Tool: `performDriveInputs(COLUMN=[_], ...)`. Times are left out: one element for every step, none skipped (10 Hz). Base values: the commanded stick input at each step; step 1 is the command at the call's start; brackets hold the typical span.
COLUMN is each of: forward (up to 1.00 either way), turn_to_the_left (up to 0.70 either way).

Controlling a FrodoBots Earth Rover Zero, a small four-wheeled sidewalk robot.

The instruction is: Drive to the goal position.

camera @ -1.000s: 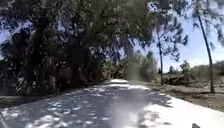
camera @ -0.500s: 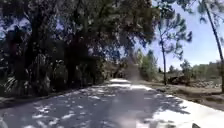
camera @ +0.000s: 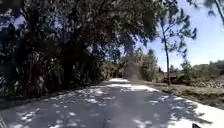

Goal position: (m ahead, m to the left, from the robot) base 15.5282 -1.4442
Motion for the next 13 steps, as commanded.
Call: performDriveInputs(forward=[0.7,0.7,0.7,0.7,0.7,0.7,0.7,0.7,0.7,0.7,0.7,0.7,0.7], turn_to_the_left=[0.0,0.0,0.0,0.0,0.0,0.0,0.0,0.0,0.0,0.0,0.0,0.0,0.0])
